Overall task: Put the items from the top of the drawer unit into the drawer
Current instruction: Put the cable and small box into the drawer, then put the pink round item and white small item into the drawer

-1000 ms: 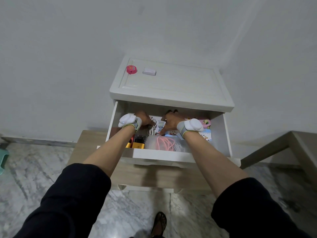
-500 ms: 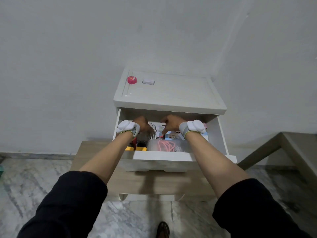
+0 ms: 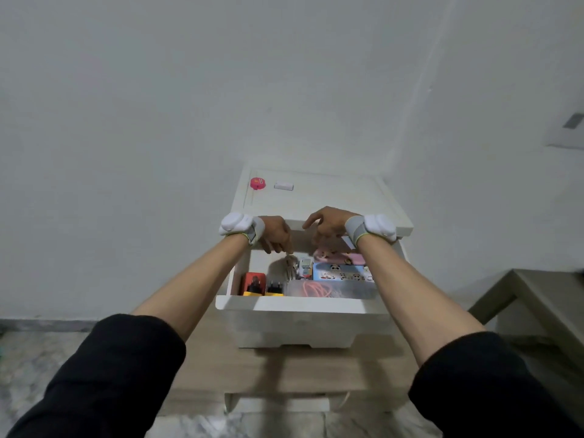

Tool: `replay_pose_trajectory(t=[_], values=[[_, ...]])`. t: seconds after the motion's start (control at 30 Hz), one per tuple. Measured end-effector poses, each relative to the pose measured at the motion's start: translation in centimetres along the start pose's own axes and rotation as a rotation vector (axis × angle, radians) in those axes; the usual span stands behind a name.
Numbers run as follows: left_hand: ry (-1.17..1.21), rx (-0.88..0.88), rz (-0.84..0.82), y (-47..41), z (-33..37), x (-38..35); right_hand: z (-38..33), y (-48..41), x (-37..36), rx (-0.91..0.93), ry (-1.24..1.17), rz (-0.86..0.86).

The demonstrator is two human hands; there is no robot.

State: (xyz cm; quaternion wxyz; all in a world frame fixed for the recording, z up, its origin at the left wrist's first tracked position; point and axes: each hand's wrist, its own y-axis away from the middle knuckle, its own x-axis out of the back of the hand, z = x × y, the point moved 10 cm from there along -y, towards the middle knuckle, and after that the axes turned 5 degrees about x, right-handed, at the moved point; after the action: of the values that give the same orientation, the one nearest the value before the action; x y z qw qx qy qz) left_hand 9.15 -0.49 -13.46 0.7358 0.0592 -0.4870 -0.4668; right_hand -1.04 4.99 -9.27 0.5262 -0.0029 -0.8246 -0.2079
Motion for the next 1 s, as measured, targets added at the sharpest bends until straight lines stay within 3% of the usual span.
replay_pose_trajectory(t=[0.27, 0.53, 0.73, 1.0], values=[[0.133, -0.078, 0.117, -0.2, 1.2, 6.2, -1.5, -2.4, 3.6, 0.005, -0.071, 0.048], [0.244, -0.101, 0.439, -4.1, 0.3, 13.8, -1.6, -8.9, 7.2, 0.111, -0.136, 0.205], [0.157, -0.007, 0.621, -6.8, -2.1, 16.5, -1.2, -13.3, 7.9, 0.139, -0.143, 0.248], [0.109, 0.096, 0.629, -9.8, -4.8, 17.3, 0.3, -17.1, 7.4, 0.099, -0.077, 0.216]])
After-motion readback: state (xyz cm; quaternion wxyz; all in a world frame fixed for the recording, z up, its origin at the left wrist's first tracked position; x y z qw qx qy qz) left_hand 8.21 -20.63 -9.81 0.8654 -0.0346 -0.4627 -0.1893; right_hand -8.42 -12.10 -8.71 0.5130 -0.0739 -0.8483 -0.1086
